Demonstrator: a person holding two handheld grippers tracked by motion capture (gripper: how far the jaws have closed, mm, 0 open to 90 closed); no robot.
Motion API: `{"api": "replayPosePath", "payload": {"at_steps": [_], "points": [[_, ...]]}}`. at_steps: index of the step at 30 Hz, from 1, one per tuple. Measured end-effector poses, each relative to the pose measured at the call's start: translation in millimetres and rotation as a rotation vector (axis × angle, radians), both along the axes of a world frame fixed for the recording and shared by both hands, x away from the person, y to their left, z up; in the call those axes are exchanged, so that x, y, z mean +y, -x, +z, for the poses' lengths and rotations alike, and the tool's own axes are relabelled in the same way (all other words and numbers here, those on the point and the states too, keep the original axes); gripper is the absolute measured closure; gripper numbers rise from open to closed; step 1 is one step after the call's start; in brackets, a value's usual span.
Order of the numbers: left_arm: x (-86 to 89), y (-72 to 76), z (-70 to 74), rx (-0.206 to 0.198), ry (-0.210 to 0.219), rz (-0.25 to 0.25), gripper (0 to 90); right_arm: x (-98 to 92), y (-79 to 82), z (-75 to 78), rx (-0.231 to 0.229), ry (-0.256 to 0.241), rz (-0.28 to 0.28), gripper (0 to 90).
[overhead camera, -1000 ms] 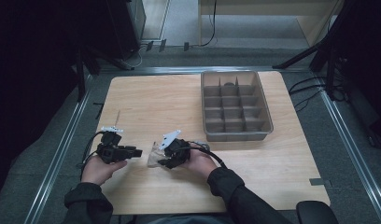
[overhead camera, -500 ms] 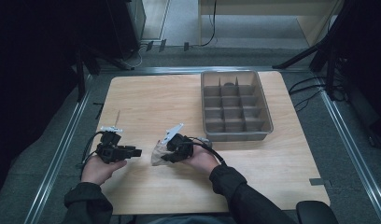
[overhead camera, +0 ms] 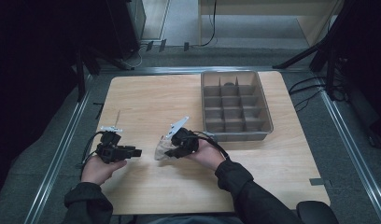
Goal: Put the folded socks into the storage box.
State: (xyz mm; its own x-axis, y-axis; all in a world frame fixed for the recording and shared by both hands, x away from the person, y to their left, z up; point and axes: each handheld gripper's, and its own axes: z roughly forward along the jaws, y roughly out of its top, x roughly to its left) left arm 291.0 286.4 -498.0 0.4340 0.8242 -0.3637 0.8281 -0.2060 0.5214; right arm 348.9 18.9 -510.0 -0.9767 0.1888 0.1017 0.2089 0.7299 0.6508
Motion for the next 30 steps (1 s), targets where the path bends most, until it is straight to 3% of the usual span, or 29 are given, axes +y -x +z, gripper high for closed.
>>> {"api": "replayPosePath", "payload": {"at_steps": [12,25,30], "points": [[1.0,-1.2,-2.3,0.011,-0.001,0.006,53.4,-18.5,-3.8,25.0,-0.009,-0.006,-0.007,68.9],[-1.9,-2.6,-3.7,0.016,-0.006,0.0,53.1,-49.6,-14.1,53.3,-0.111,0.037,-0.043,68.9],[-1.7,-2.5,-3.1,0.009,-0.006,0.005,53.2,-58.2,-16.9,62.9,-0.127,0.033,-0.052,68.9]]}}
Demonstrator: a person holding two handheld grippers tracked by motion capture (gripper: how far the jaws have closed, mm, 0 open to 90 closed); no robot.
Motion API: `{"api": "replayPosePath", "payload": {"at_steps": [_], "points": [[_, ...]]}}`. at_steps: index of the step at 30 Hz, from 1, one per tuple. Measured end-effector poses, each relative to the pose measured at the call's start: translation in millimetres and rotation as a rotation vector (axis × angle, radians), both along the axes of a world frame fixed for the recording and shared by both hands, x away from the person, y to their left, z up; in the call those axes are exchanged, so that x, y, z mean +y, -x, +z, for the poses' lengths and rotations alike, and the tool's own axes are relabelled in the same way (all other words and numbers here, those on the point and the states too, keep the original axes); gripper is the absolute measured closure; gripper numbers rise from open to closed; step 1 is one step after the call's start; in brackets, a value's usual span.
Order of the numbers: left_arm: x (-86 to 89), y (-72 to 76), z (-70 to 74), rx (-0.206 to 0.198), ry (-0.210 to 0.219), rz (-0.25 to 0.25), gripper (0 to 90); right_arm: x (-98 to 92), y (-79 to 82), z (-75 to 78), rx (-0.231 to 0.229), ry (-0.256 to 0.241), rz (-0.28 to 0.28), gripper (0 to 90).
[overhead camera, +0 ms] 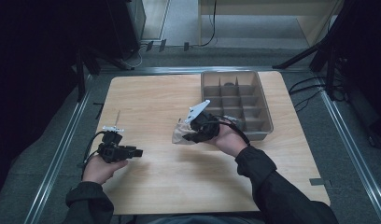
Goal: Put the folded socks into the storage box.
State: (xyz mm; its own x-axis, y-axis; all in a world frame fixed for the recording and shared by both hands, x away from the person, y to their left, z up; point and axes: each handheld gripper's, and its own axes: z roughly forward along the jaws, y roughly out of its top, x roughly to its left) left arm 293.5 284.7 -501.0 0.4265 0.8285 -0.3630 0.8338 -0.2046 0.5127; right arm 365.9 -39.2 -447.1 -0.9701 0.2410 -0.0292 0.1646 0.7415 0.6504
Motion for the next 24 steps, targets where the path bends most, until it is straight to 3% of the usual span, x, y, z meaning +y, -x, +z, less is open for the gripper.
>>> {"api": "replayPosePath", "payload": {"at_steps": [7,24], "points": [[-1.3,-0.2,-0.7,-0.006,-0.012,0.0,53.5,-16.0,-4.7,13.3,-0.035,0.017,-0.026,68.9],[-2.3,-0.5,-2.6,-0.007,-0.019,-0.01,53.3,-55.3,-17.5,27.4,-0.047,0.015,-0.095,68.8]]}}
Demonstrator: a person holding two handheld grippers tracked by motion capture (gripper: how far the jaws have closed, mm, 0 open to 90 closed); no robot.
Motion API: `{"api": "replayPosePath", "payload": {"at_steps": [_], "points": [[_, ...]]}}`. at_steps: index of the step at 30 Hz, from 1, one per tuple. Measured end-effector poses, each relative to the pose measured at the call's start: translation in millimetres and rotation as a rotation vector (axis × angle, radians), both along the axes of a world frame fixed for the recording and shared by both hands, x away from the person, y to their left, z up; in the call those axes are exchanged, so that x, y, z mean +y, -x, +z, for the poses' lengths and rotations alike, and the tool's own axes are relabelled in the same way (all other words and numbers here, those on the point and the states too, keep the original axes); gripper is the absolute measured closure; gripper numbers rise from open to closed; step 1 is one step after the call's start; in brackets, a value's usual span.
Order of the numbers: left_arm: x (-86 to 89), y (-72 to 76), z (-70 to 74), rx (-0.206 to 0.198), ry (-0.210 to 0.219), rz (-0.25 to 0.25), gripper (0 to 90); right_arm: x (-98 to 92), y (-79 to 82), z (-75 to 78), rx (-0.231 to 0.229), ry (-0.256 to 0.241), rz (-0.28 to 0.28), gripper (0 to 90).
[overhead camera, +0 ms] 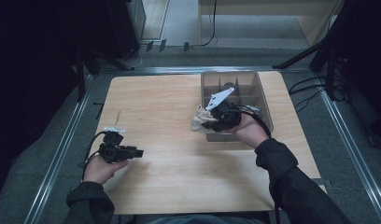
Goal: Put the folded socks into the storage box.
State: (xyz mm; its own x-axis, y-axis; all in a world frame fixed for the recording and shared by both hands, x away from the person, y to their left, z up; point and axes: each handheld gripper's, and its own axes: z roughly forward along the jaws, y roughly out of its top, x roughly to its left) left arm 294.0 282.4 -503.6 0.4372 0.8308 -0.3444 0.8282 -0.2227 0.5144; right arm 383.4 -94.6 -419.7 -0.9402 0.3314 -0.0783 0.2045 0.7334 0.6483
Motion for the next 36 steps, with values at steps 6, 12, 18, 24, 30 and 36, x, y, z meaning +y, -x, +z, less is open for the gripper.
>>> {"api": "replayPosePath", "payload": {"at_steps": [6,12,18,24,30,36], "points": [[-0.4,-0.5,-0.7,0.004,0.0,-0.001,53.1,-11.4,-5.3,5.3,-0.011,0.006,-0.021,68.8],[-1.0,-1.3,-1.5,0.005,0.001,-0.001,53.0,-19.3,-9.5,10.6,-0.016,0.014,-0.035,68.8],[-1.3,-1.4,-2.2,0.008,-0.004,-0.006,52.8,-30.3,-14.8,11.4,-0.03,0.042,-0.057,68.8],[-1.9,-1.8,-2.3,0.011,-0.006,-0.01,52.8,-36.9,-17.8,4.3,-0.042,0.085,-0.059,68.8],[-2.2,-1.8,-2.5,0.013,-0.008,-0.011,52.5,-40.1,-24.2,-9.7,-0.016,0.117,-0.067,68.7],[-1.9,-2.4,-2.8,0.013,-0.005,-0.013,52.5,-39.3,-30.2,-20.5,0.006,0.132,-0.062,68.7]]}}
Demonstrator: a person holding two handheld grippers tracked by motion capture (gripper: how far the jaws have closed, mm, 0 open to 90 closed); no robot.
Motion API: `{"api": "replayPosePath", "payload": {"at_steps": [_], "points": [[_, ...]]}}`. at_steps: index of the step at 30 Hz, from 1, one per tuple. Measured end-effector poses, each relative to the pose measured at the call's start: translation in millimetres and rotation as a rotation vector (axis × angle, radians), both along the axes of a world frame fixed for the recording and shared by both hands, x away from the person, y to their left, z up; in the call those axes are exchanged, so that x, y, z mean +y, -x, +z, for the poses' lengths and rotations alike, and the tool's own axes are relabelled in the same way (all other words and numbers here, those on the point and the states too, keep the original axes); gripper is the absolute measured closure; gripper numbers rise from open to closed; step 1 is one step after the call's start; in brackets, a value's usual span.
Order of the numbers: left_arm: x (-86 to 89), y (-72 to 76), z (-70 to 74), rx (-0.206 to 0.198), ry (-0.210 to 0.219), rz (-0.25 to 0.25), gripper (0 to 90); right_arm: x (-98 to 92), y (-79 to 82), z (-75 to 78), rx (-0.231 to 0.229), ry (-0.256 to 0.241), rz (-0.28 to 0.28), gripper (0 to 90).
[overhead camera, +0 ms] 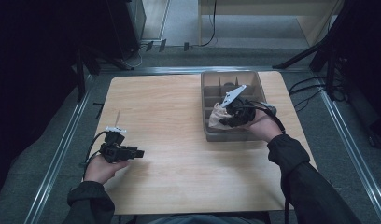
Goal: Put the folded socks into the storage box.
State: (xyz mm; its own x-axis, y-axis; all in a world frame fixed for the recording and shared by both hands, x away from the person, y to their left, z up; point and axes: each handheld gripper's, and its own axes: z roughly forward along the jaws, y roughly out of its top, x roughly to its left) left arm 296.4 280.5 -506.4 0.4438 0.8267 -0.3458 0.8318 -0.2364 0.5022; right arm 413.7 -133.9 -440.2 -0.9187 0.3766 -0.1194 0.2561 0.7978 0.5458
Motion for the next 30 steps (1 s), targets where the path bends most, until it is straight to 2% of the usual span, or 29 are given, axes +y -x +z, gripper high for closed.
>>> {"api": "replayPosePath", "payload": {"at_steps": [21,30], "points": [[-0.2,-0.4,0.4,-0.002,0.005,-0.001,52.4,20.3,-4.4,-25.8,0.066,0.072,0.047,68.6],[-0.1,-0.5,0.4,-0.002,0.004,0.0,52.4,22.2,-6.8,-27.9,0.087,0.064,0.041,68.4]]}}
